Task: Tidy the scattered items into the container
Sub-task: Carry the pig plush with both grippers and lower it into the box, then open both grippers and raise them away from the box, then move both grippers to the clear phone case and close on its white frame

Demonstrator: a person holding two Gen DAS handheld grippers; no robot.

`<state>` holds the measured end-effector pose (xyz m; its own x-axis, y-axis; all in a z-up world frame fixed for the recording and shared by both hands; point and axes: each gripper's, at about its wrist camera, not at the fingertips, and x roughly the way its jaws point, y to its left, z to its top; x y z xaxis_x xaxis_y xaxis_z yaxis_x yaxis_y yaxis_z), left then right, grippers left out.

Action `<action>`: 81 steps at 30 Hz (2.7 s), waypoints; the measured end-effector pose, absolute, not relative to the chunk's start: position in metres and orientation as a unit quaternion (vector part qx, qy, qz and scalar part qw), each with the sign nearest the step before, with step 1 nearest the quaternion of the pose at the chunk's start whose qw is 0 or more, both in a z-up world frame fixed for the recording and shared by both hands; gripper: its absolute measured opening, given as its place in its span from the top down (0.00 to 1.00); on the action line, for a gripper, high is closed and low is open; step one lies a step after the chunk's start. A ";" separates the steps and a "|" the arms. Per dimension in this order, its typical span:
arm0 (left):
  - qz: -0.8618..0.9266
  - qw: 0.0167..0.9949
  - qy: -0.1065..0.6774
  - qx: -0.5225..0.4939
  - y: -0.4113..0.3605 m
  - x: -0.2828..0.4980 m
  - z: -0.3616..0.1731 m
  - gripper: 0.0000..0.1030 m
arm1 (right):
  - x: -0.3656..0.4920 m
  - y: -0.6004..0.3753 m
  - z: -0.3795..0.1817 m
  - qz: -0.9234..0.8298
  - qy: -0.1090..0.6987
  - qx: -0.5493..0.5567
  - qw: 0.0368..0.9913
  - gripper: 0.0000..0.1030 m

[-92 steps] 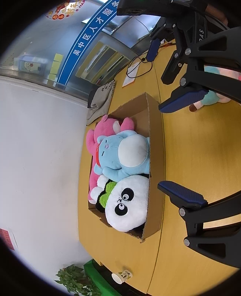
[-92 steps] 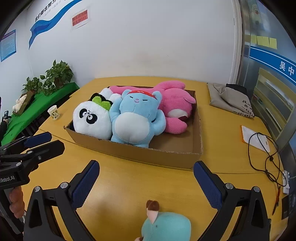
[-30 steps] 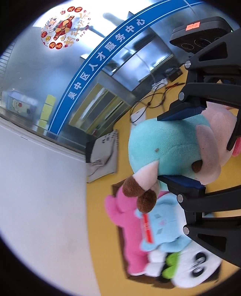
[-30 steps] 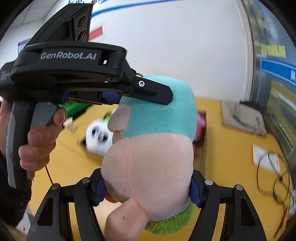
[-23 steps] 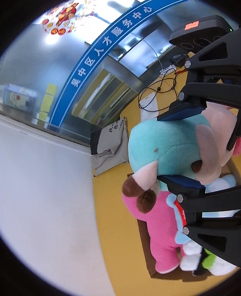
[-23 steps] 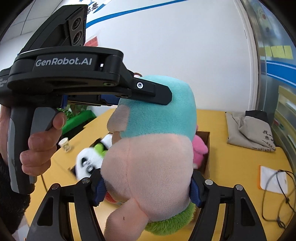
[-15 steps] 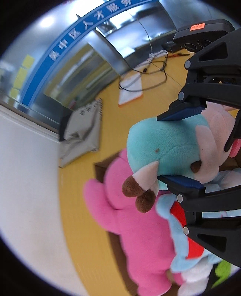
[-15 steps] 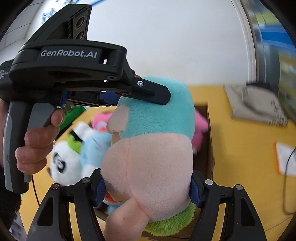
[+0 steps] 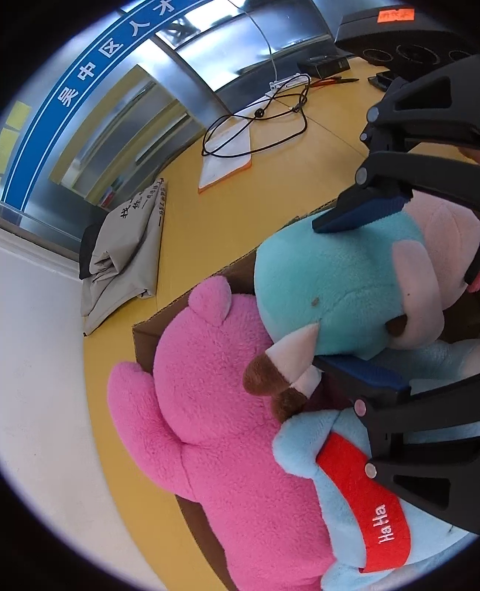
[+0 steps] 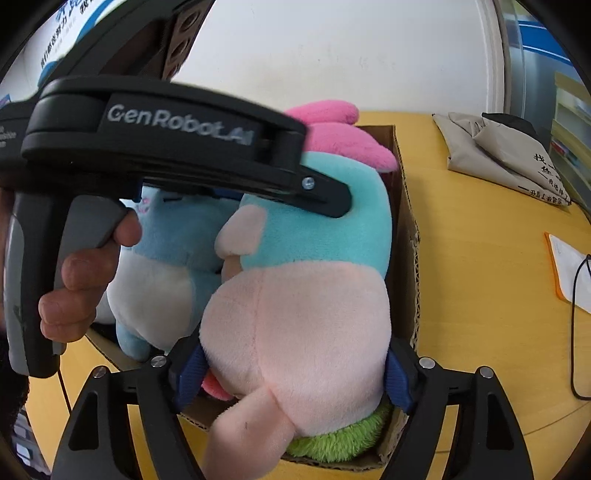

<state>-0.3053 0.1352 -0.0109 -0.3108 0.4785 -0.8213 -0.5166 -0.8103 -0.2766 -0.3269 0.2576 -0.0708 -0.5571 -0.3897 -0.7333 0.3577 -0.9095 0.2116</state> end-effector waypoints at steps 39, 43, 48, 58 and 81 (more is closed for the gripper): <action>0.876 0.236 -0.017 -0.421 -0.088 -0.010 0.029 0.30 | -0.119 0.266 0.035 -0.912 0.034 0.344 0.219 0.00; 0.855 0.232 -0.028 -0.464 -0.089 0.041 -0.010 0.30 | -0.079 0.266 0.016 -0.899 0.056 0.357 0.247 0.00; 0.803 0.258 -0.061 -0.533 -0.079 0.077 -0.063 0.30 | -0.028 0.266 -0.039 -0.858 0.085 0.419 0.285 0.00; 0.754 0.357 0.003 -0.552 -0.038 0.111 -0.082 0.30 | 0.033 0.250 -0.103 -0.793 0.143 0.461 0.371 0.00; 0.751 0.281 0.052 -0.595 -0.018 0.092 -0.103 0.89 | 0.022 0.238 -0.127 -0.795 0.129 0.494 0.328 0.64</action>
<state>0.0921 -0.0182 -0.1032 -0.1328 0.3604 -0.9233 -0.4847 -0.8362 -0.2567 0.0217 0.2385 -0.1273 -0.2963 -0.3930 -0.8705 0.6486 -0.7518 0.1186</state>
